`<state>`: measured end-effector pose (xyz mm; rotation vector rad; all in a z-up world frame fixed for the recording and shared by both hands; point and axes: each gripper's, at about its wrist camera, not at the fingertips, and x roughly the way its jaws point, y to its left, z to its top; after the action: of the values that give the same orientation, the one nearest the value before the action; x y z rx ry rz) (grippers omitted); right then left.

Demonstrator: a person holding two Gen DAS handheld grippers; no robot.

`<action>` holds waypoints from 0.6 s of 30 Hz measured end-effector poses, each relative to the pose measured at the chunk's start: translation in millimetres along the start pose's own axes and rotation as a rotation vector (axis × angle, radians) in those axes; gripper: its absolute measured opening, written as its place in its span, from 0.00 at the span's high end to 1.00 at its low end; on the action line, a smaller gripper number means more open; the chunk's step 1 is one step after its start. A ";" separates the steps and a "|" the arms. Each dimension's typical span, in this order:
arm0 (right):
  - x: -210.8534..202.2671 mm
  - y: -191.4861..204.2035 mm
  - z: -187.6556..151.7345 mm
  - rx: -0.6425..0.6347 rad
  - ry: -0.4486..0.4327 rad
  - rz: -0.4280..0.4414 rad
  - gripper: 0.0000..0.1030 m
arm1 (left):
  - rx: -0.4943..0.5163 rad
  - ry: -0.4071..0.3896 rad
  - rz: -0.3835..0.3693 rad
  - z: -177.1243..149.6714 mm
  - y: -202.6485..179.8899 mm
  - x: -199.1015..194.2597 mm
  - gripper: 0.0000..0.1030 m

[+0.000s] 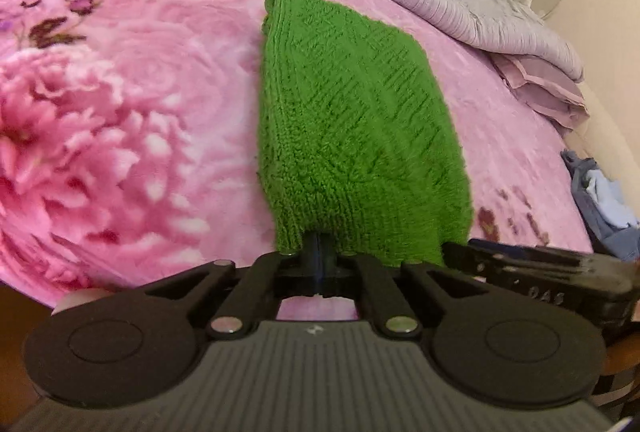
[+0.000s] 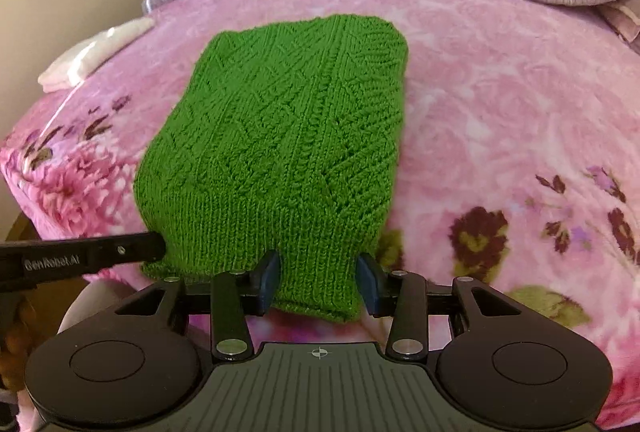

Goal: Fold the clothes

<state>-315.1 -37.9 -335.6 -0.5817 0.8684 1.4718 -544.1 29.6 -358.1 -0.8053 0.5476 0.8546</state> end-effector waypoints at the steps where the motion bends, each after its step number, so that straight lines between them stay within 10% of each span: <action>1: -4.1 -0.9 1.6 0.005 -0.002 0.005 0.60 | 0.007 -0.006 0.009 4.4 -2.2 -3.8 0.98; 7: -26.4 -3.1 20.6 0.023 -0.137 0.008 0.60 | 0.049 -0.045 0.060 31.0 -15.5 -26.5 0.98; 18: 23.2 7.4 25.8 -0.022 -0.053 -0.068 0.60 | 0.093 0.047 0.202 33.2 -20.4 9.8 0.95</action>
<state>-321.1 -2.9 -337.6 -0.5800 0.7849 1.4306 -518.3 52.4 -337.4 -0.6940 0.7141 0.9897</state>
